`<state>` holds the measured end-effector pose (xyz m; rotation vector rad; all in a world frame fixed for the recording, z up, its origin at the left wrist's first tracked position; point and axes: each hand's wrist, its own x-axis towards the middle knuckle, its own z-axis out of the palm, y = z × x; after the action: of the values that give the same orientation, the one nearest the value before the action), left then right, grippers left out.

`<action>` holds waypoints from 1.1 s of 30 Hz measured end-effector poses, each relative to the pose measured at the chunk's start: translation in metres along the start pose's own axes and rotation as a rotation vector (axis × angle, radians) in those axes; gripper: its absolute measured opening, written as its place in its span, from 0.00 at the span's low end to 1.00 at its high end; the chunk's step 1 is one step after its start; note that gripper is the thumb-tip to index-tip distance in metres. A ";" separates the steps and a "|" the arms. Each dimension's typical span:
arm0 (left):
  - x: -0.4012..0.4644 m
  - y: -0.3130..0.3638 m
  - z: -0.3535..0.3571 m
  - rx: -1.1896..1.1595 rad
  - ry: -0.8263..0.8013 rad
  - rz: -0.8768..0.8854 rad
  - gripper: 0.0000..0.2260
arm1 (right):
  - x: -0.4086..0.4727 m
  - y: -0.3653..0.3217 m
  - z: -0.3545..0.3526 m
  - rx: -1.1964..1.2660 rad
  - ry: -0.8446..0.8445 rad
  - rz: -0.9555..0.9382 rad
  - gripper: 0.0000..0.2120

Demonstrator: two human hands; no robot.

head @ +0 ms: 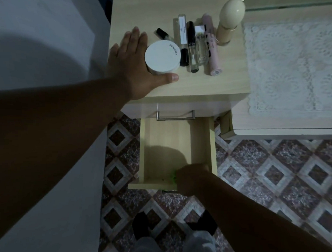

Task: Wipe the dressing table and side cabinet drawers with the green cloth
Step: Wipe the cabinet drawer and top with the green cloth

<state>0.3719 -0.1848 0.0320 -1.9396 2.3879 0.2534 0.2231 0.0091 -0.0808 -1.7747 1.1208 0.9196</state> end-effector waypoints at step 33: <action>-0.001 0.005 -0.004 -0.024 0.023 -0.028 0.61 | -0.020 0.080 0.010 0.463 0.618 0.251 0.22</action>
<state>0.3672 -0.1838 0.0365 -1.9960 2.3807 0.2604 0.1407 0.0036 -0.0878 -1.5746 1.8101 0.1904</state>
